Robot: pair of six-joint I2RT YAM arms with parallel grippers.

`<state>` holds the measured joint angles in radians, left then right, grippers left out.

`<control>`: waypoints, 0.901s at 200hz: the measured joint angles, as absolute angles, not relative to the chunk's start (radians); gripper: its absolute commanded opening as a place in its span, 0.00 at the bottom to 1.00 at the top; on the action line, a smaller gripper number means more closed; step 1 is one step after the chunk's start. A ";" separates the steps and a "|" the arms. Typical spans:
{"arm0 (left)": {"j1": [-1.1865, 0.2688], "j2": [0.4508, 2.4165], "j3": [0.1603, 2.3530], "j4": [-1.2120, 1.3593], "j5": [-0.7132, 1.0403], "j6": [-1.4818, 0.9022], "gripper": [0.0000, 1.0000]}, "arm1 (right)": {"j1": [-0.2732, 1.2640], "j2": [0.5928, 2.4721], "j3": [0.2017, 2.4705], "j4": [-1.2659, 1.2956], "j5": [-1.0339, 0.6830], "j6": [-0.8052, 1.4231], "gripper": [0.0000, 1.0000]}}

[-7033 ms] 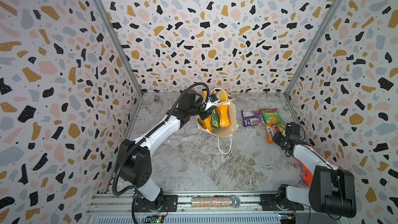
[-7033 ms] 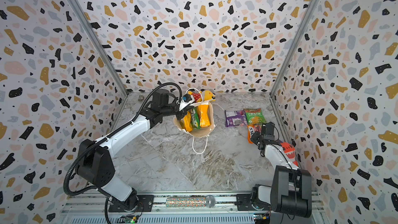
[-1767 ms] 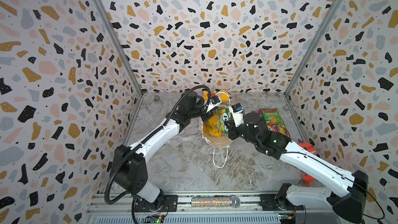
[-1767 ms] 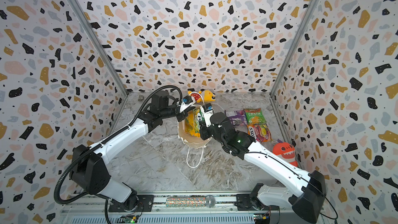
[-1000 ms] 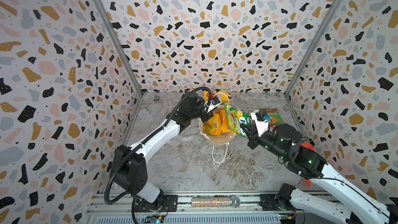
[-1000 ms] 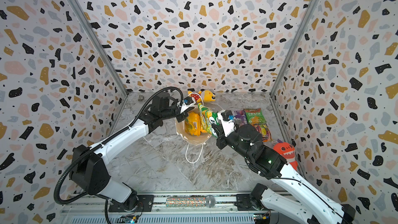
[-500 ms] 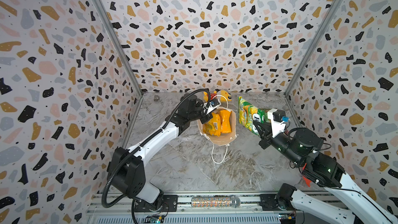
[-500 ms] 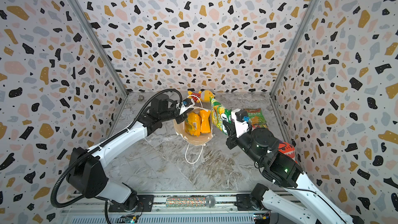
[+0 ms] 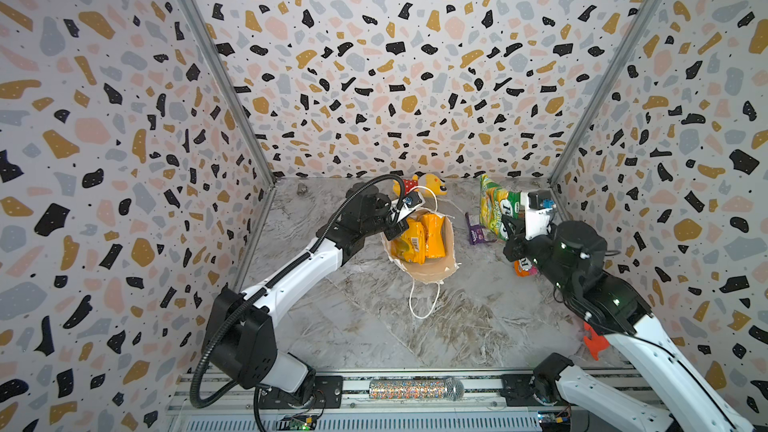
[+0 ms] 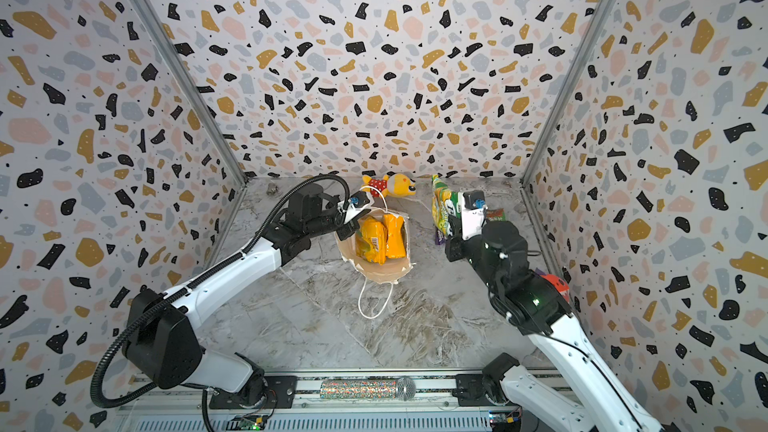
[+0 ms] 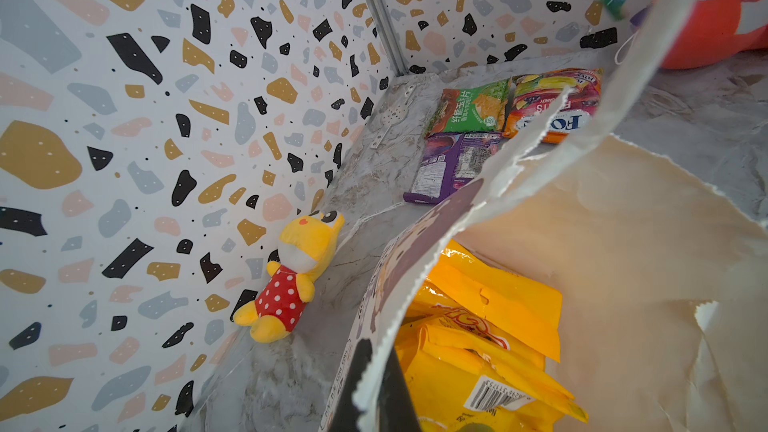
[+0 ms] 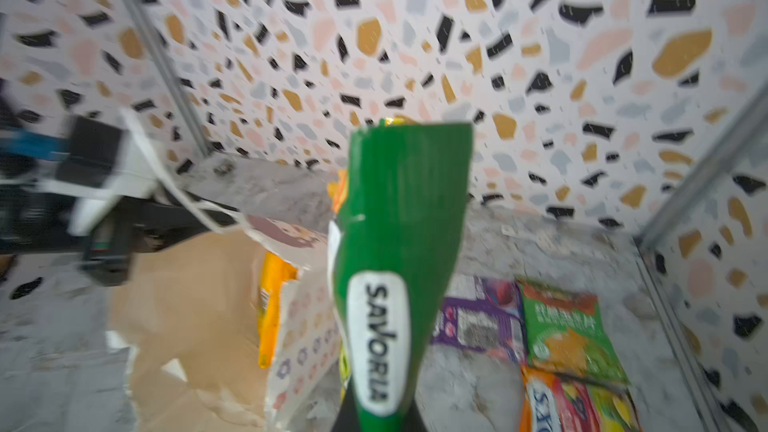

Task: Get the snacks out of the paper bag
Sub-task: 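Carry the Savoria stick over and lower it beside the Fox's bags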

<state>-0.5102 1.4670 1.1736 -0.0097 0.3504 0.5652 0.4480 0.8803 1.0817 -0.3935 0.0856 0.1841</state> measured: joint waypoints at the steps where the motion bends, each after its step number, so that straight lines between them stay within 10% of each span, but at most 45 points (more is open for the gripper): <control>1: -0.510 1.465 1.172 -0.009 0.349 0.565 0.00 | 0.433 0.886 1.080 -0.393 0.073 0.188 0.00; 180: -0.435 1.417 1.096 -0.051 0.427 0.693 0.00 | 0.216 1.273 0.892 -0.414 -0.378 0.350 0.00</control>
<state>-0.4351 1.4166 1.0958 -0.0509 0.4274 0.6930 0.2165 1.2732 0.8925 -0.4145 -0.3779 0.3500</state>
